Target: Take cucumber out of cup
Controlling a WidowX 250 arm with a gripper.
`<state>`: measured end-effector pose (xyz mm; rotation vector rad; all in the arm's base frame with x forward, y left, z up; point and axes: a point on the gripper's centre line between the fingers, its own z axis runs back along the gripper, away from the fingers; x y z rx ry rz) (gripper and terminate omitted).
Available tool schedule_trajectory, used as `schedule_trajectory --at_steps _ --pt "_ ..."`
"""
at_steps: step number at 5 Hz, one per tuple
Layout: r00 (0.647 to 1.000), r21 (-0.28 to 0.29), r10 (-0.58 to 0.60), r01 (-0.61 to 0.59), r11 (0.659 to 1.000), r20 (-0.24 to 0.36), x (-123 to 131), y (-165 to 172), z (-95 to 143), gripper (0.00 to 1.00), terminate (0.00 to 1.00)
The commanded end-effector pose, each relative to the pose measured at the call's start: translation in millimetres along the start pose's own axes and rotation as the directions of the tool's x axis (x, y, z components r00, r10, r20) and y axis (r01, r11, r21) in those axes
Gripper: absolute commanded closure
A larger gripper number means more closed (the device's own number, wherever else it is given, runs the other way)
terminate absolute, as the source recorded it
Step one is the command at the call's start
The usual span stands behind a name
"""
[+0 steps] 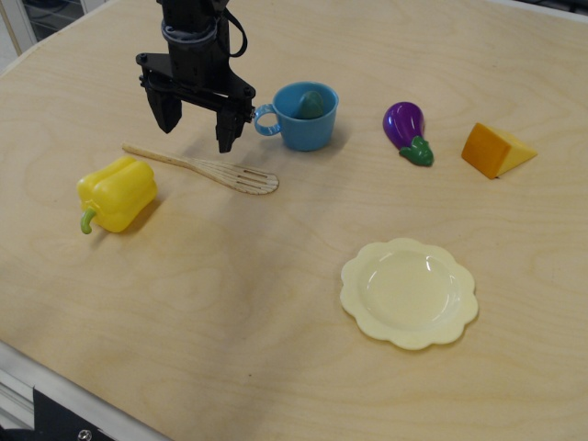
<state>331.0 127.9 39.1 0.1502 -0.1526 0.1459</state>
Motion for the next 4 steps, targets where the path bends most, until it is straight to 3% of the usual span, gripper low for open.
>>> schedule_trajectory --at_steps 1,3,4 --pt "1.000 0.000 0.000 0.000 1.000 0.000 0 0 0 0.00 0.00" --pt "0.995 0.014 0.003 -0.004 1.000 0.096 25 2 43 0.00 0.00" --pt "0.994 -0.013 0.015 -0.013 1.000 0.113 34 -7 56 0.00 0.00"
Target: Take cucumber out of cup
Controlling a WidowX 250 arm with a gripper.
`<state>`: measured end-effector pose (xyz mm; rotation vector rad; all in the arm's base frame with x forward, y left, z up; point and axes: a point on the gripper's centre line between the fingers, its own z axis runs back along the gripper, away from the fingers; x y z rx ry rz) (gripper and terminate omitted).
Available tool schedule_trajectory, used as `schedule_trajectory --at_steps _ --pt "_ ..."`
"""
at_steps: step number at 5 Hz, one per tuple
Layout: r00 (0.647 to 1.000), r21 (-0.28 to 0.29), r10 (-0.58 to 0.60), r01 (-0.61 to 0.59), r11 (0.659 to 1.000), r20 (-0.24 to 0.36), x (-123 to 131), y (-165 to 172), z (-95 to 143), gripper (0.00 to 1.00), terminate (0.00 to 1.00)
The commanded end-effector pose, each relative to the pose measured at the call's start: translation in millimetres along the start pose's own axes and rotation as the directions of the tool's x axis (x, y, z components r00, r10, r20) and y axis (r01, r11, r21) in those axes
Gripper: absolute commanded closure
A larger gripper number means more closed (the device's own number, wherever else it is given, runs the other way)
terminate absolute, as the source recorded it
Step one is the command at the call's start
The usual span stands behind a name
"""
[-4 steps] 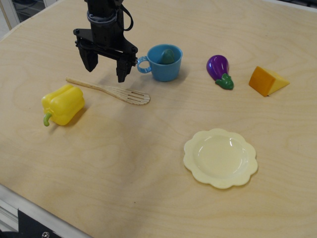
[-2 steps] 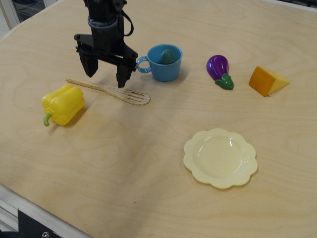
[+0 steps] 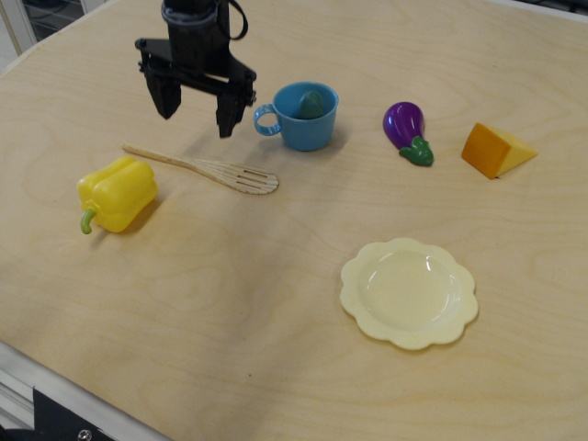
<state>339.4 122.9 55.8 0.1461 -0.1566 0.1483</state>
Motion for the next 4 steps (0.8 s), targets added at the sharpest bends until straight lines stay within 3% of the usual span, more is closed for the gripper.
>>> schedule_trajectory --at_steps 1,2,4 --pt "0.992 -0.040 -0.010 0.015 0.999 0.125 33 -23 49 0.00 0.00" --pt "0.979 -0.073 -0.096 0.111 0.991 0.178 41 -57 62 0.00 0.00" --pt "0.966 -0.084 -0.187 0.205 0.975 0.178 52 -97 57 0.00 0.00"
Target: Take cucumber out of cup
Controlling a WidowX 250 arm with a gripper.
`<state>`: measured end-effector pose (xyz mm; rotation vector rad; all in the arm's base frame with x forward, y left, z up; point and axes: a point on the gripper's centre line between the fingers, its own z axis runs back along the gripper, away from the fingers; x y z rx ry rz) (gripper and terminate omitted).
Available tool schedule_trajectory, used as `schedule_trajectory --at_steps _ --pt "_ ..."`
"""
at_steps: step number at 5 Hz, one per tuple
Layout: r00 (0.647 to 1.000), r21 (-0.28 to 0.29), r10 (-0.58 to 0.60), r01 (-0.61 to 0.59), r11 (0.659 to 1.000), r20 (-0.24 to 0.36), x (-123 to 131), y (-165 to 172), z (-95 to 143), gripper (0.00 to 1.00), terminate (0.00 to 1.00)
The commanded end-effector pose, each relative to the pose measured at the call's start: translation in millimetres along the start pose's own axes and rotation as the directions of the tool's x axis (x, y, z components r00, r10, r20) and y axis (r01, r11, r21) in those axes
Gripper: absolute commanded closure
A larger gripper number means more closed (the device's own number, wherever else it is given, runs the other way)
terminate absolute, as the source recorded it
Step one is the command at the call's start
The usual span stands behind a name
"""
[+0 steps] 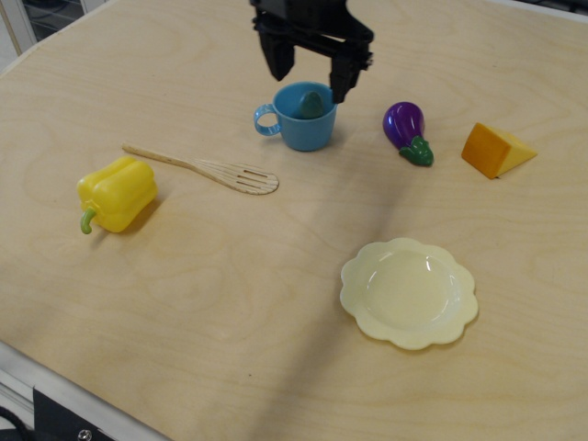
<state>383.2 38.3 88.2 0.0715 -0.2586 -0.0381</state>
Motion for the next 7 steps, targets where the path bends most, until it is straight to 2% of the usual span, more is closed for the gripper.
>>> schedule_trajectory --at_steps 1,3,5,7 --pt "0.999 0.016 -0.028 0.028 0.999 0.031 23 -14 6 0.00 0.00" --pt "1.000 0.064 0.011 -0.010 0.998 -0.003 18 -4 1 0.00 0.00" --pt "0.999 0.050 0.031 -0.028 0.998 -0.044 20 2 -15 0.00 0.00" --pt "0.996 0.060 0.078 -0.074 0.995 -0.054 18 16 -17 0.00 0.00"
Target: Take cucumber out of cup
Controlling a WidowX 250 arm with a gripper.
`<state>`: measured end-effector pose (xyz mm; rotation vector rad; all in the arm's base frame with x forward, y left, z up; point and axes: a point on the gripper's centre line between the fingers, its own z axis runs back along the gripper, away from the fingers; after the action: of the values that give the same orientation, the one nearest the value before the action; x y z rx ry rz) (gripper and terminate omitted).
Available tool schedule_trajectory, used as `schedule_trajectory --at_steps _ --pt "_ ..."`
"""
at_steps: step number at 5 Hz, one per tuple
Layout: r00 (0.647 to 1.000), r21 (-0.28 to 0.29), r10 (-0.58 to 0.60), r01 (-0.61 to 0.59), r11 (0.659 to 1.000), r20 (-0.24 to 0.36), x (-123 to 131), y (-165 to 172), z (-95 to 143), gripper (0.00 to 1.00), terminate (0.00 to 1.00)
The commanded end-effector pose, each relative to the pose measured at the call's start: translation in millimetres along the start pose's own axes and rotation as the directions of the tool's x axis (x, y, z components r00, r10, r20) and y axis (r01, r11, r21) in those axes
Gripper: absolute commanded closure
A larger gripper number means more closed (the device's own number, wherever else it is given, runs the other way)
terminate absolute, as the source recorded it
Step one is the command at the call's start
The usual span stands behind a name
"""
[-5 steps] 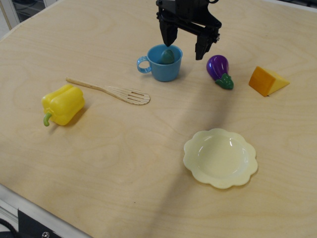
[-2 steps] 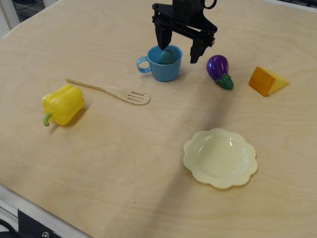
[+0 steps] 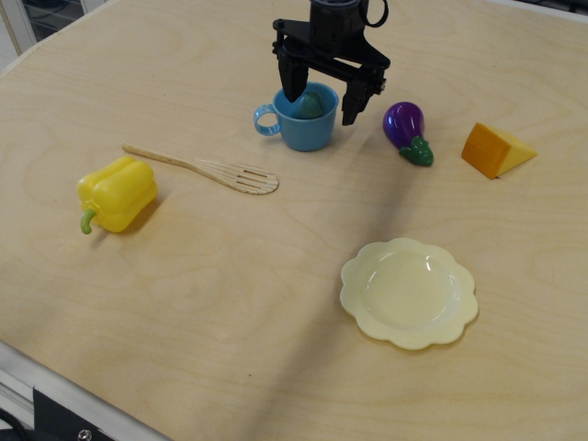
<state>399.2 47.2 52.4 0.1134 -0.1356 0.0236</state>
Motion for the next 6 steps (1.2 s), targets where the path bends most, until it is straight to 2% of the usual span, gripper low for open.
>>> schedule_trajectory --at_steps 1,4,6 --pt "0.997 0.008 0.038 -0.039 0.999 0.062 9 14 23 1.00 0.00" --pt "0.998 -0.013 0.038 -0.038 0.999 0.058 9 12 30 1.00 0.00" --pt "0.992 0.007 0.050 -0.051 0.999 0.118 17 18 57 1.00 0.00"
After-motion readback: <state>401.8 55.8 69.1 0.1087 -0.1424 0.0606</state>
